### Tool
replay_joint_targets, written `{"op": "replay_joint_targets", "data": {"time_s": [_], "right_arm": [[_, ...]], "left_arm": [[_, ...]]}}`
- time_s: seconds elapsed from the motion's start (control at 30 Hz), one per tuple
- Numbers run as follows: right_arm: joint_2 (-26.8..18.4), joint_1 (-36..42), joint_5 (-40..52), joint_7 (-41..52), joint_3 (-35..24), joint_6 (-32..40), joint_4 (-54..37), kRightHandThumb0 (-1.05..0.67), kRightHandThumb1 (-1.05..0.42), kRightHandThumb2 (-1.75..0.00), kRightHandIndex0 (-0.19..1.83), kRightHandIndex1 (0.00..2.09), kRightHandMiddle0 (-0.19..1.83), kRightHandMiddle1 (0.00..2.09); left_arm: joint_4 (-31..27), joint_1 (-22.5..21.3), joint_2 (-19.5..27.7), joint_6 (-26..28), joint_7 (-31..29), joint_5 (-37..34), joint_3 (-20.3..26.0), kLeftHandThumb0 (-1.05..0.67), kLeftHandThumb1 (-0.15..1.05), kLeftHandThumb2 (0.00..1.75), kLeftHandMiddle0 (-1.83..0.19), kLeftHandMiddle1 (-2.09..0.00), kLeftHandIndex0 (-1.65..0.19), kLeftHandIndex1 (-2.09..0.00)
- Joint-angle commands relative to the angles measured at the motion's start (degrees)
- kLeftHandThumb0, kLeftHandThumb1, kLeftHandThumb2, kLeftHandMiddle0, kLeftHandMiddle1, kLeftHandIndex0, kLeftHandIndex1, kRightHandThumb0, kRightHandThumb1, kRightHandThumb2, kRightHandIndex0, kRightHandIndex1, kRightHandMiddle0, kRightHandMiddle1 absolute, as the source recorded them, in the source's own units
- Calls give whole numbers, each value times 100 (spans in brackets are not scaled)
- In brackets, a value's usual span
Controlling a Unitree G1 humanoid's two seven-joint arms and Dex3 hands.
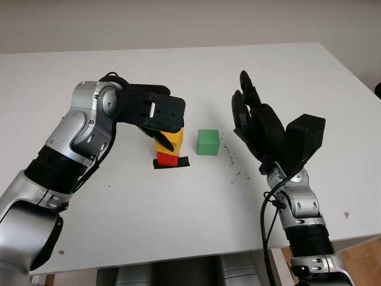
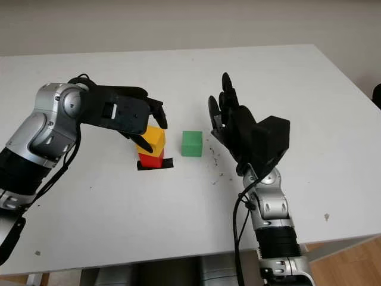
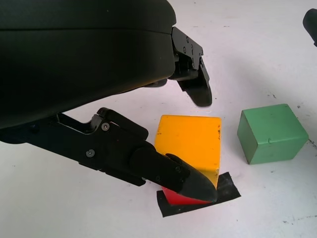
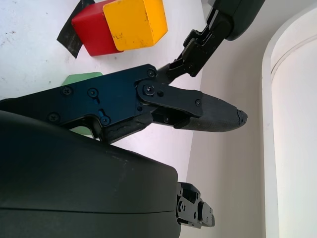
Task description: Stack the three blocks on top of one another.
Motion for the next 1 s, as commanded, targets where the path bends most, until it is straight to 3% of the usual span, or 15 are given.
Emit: {"op": "replay_joint_targets", "data": {"time_s": [0.0, 0.37, 0.43, 0.53, 0.63, 0.73, 0.97], "right_arm": [[1, 25, 12, 5, -5, 24, -86, -74, -105, -62, -19, 0, -19, 0], [-2, 15, -3, 32, -14, -37, -30, -73, -105, -62, -19, 0, -19, 1], [-12, 8, -10, 47, -12, -47, -14, -74, -105, -61, -19, 0, -19, 1], [-67, -6, -107, -10, 10, 66, -64, -75, -105, -57, -19, 0, -18, 2], [-209, -74, -526, -271, 121, 241, -167, -79, -105, -37, -13, 5, -11, 6], [-334, -196, -794, -357, 185, 218, -167, -75, -103, -12, 1, 10, 2, 9], [-805, -646, -976, 178, 366, 498, -150, -70, -94, -5, 8, 12, 7, 10]], "left_arm": [[-77, 21, 39, 21, 29, 53, -3, -74, 94, 5, -5, -3, -13, -28], [-99, 36, 61, 84, 39, 272, -32, -75, 95, 6, 5, -3, -4, -12], [-88, 17, 85, 53, 49, 209, 57, -88, 101, 8, 7, -3, 4, -7], [-252, 22, 91, 175, 203, -20, 388, -97, 104, 28, 10, -3, 10, -4], [-645, 138, 72, 397, 580, -372, 981, -95, 105, 55, 12, -4, 14, -4], [-933, 346, -75, 715, 1215, -754, 1609, -83, 105, 57, 3, -8, 5, -8], [-1256, 1037, -115, 841, 2400, -1200, 2377, -80, 105, 61, 3, -6, 4, -6]]}}
